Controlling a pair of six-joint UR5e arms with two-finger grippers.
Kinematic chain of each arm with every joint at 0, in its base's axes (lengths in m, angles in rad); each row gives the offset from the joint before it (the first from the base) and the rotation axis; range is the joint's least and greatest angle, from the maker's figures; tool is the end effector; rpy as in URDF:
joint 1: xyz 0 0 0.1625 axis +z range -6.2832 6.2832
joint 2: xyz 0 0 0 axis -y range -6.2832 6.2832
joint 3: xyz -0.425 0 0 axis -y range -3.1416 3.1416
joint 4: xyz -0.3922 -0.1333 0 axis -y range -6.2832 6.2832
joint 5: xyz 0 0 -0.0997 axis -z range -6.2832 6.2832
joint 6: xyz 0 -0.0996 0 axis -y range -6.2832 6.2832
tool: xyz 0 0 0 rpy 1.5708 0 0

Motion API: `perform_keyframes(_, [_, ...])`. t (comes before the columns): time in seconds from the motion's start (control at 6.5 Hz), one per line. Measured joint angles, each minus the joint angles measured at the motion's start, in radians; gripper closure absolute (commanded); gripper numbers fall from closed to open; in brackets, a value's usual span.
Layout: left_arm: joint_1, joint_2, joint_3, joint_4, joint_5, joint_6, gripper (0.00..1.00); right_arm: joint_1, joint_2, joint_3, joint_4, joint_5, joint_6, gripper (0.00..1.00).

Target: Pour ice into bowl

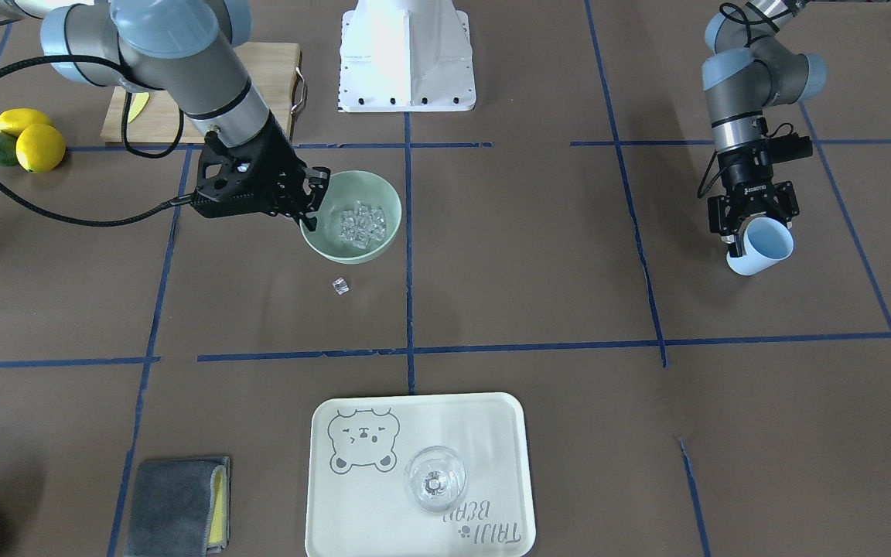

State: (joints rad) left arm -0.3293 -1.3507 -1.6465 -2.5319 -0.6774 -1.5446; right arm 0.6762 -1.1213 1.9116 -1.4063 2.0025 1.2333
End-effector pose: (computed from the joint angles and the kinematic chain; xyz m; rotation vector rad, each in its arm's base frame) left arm 0.3189 -0.3319 0.6037 0.9756 0.6074 -0.6336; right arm -0.4044 -0.4420 0.2375 0.1077 -1.0131 0.1029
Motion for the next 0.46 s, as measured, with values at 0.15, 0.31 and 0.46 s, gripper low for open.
perform_keyframes(0.15, [-0.003, 0.039, -0.053, 0.0, -0.001, 0.025, 0.0, 0.002, -0.055, 0.031, 0.002, -0.003, -0.023, 1.0])
perform_keyframes(0.31, [-0.007, 0.086, -0.12, 0.0, -0.002, 0.059, 0.0, 0.004, -0.099, 0.045, 0.007, -0.007, -0.034, 1.0])
perform_keyframes(0.46, [-0.018, 0.117, -0.18, 0.0, -0.002, 0.108, 0.0, 0.007, -0.151, 0.067, 0.012, -0.013, -0.047, 1.0])
